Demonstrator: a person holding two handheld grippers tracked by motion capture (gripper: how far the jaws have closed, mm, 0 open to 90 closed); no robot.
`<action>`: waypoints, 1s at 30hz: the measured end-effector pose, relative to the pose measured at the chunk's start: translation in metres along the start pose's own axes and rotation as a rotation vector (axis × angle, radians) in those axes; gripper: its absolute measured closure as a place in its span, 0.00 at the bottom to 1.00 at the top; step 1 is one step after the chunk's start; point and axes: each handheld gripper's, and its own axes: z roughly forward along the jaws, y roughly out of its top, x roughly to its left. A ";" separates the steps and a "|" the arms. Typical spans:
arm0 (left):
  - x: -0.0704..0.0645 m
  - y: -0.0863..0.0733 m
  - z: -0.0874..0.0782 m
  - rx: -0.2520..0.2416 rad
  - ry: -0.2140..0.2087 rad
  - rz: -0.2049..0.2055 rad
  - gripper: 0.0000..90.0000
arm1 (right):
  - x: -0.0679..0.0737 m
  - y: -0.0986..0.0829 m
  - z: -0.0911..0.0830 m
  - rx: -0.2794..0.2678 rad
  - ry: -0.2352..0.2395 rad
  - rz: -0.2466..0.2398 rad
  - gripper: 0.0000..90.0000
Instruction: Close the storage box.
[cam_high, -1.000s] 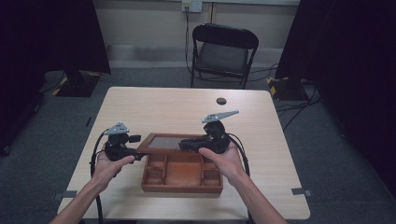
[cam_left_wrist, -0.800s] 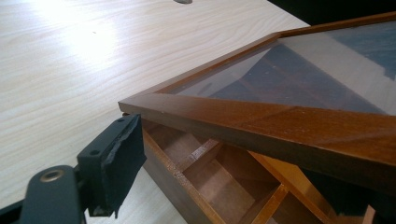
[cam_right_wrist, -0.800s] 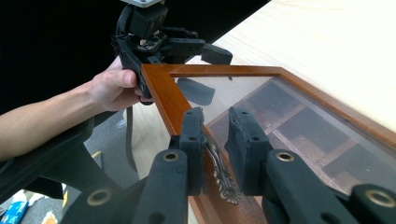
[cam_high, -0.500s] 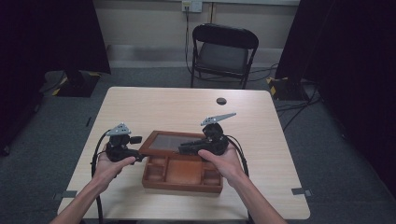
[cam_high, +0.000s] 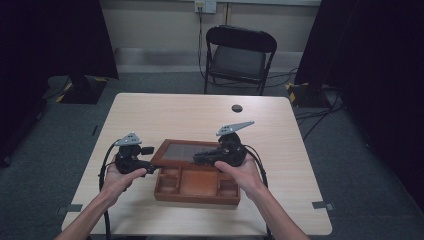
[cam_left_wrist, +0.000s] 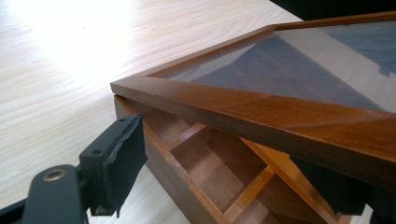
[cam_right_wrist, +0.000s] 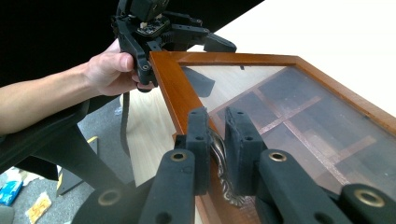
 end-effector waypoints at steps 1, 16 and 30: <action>0.000 0.000 0.000 0.001 0.002 -0.003 0.20 | 0.000 0.000 0.000 0.000 -0.002 0.000 0.90; 0.012 -0.006 -0.004 0.016 0.031 -0.025 0.21 | -0.008 -0.008 -0.001 0.034 -0.010 0.022 0.90; 0.031 -0.011 -0.011 0.013 0.085 -0.066 0.22 | -0.006 -0.016 0.004 0.075 -0.007 0.014 0.90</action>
